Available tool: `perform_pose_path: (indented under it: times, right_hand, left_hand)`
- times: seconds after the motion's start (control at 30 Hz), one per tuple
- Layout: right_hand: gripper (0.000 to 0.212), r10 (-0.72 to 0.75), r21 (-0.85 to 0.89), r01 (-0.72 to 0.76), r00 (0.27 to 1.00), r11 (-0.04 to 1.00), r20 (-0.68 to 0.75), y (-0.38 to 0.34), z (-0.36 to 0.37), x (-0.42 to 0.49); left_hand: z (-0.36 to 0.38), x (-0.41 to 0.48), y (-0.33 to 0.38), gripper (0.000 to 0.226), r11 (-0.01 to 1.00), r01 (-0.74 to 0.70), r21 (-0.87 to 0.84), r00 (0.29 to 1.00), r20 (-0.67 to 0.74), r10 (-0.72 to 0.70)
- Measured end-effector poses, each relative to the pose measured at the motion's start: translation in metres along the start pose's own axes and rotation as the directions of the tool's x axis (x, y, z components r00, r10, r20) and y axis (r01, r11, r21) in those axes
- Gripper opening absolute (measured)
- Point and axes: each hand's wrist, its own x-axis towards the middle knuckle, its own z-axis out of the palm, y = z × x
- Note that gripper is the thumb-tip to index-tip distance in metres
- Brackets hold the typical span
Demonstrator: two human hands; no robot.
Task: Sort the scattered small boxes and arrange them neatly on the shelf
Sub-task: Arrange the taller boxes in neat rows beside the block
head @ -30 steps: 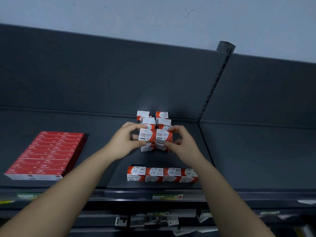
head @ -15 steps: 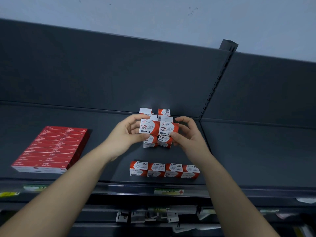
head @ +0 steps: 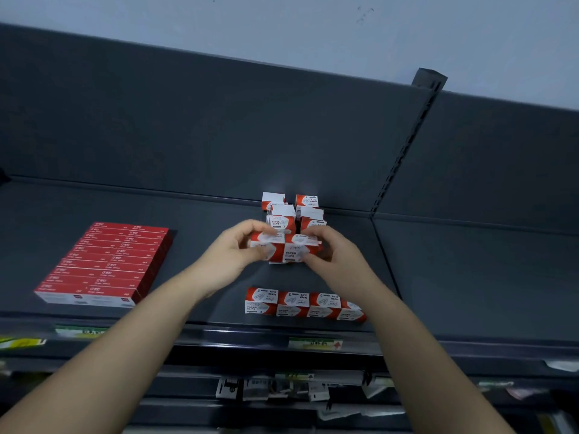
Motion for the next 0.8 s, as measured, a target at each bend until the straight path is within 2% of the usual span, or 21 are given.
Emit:
perform_pose_path:
  times: [0.1, 0.2, 0.37, 0.47, 0.57, 0.8]
  right_hand:
    - [0.027, 0.007, -0.161, -0.003, 1.0, 0.987, 0.021, 0.002, 0.009, 0.002]
    - [0.023, 0.051, -0.239, -0.036, 0.997, 0.97, 0.058, 0.008, 0.016, 0.005]
    - [0.031, 0.156, -0.35, -0.114, 0.983, 0.93, 0.093, 0.025, 0.024, 0.011]
    - [0.033, 0.197, -0.334, -0.147, 0.973, 0.931, 0.123, 0.032, 0.025, 0.014]
    - [0.026, 0.202, -0.262, -0.158, 0.968, 0.952, 0.151, 0.033, 0.024, 0.015]
    - [0.02, 0.187, -0.258, -0.135, 0.964, 0.957, 0.188, 0.036, 0.021, 0.015]
  left_hand:
    - [0.0, 0.0, -0.016, 0.024, 0.992, 0.014, 0.122, 1.0, 0.01, -0.015]
    - [0.0, 0.004, -0.03, 0.02, 0.974, 0.045, 0.223, 0.999, 0.004, -0.047]
    - [-0.004, 0.007, -0.052, 0.022, 0.966, 0.134, 0.219, 0.99, 0.015, -0.14]
    - [-0.006, 0.006, -0.059, 0.02, 0.969, 0.185, 0.164, 0.981, 0.023, -0.191]
    - [-0.008, 0.006, -0.062, 0.016, 0.978, 0.178, 0.11, 0.98, 0.065, -0.186]
    - [-0.01, 0.007, -0.066, 0.022, 0.979, 0.17, 0.109, 0.974, 0.13, -0.183]
